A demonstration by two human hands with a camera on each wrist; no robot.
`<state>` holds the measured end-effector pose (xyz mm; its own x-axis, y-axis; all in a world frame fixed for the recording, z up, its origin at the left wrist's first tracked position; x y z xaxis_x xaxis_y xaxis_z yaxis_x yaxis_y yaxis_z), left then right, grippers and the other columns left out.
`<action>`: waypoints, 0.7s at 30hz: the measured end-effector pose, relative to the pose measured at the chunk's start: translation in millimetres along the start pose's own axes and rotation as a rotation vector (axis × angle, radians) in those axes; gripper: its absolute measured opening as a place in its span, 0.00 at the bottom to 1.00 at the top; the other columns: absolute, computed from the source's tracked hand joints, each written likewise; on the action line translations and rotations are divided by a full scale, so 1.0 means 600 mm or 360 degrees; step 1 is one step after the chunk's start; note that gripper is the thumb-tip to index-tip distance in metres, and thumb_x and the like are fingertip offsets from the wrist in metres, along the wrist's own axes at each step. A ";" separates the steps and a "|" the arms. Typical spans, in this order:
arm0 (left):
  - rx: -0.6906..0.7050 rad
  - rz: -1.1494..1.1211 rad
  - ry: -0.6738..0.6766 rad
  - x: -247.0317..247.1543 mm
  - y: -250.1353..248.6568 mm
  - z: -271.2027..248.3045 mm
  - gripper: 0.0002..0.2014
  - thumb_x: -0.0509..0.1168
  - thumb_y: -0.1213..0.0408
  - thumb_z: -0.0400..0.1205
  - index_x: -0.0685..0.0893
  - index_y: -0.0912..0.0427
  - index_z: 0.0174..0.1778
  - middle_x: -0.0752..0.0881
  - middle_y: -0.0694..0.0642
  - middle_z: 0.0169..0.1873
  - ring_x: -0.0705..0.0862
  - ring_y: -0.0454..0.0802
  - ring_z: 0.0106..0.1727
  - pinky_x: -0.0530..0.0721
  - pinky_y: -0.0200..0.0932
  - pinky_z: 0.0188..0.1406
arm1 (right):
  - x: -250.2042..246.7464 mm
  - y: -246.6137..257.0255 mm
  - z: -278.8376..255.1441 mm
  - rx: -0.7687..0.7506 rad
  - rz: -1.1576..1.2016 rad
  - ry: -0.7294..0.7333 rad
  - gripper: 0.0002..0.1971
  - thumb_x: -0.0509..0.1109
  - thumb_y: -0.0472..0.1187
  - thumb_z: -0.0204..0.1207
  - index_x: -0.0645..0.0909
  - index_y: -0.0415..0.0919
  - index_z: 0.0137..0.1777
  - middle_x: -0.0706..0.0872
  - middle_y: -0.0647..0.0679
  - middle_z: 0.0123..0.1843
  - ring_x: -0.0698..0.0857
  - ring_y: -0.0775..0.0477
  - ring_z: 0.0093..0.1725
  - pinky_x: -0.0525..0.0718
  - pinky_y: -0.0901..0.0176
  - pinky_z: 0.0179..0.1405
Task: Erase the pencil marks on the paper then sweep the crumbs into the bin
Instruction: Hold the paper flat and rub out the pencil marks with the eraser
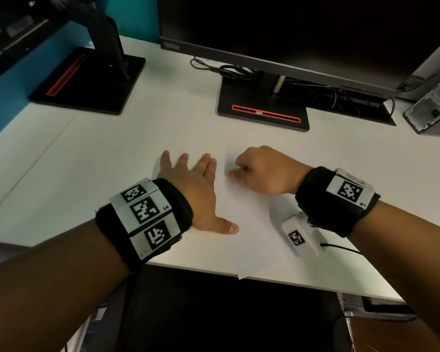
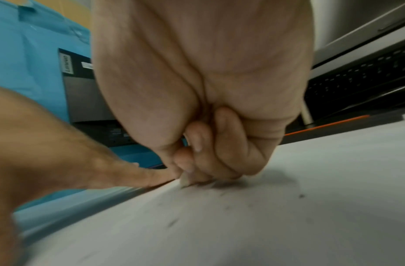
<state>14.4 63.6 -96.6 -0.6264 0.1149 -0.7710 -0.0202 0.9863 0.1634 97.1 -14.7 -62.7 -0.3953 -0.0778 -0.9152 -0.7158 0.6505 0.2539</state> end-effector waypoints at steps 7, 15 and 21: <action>0.0004 0.0022 0.0003 0.001 0.003 0.001 0.67 0.44 0.11 0.64 0.28 0.55 0.87 0.29 0.52 0.87 0.36 0.66 0.88 0.34 0.76 0.81 | 0.001 0.008 0.012 -0.0024 0.0003 0.0089 0.25 0.59 0.52 0.88 0.71 0.43 0.29 0.75 0.49 0.29 0.74 0.49 0.31 0.67 0.58 0.32; -0.0002 0.0013 0.0012 0.000 0.002 0.001 0.67 0.46 0.11 0.65 0.29 0.54 0.87 0.30 0.52 0.87 0.36 0.66 0.88 0.33 0.76 0.81 | 0.016 0.014 0.019 -0.0067 0.0038 0.0201 0.24 0.60 0.53 0.87 0.72 0.42 0.29 0.74 0.50 0.28 0.72 0.50 0.29 0.68 0.60 0.30; 0.0003 0.0014 0.0006 0.000 0.001 0.001 0.67 0.46 0.11 0.65 0.29 0.55 0.87 0.30 0.52 0.87 0.36 0.66 0.88 0.33 0.77 0.80 | 0.004 0.012 0.030 -0.0062 -0.0005 0.0105 0.24 0.60 0.51 0.88 0.71 0.43 0.29 0.74 0.50 0.29 0.73 0.49 0.32 0.67 0.59 0.31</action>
<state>14.6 64.5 -96.8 -0.6293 0.1229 -0.7674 -0.0135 0.9855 0.1689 101.4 3.6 -68.9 -0.4291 -0.1304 -0.8938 -0.7385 0.6205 0.2639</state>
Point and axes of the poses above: each hand's wrist, its own z-axis towards the middle knuckle, its own x-axis out of the palm, y = z × x, the point moved 10 cm from there along z, towards the middle knuckle
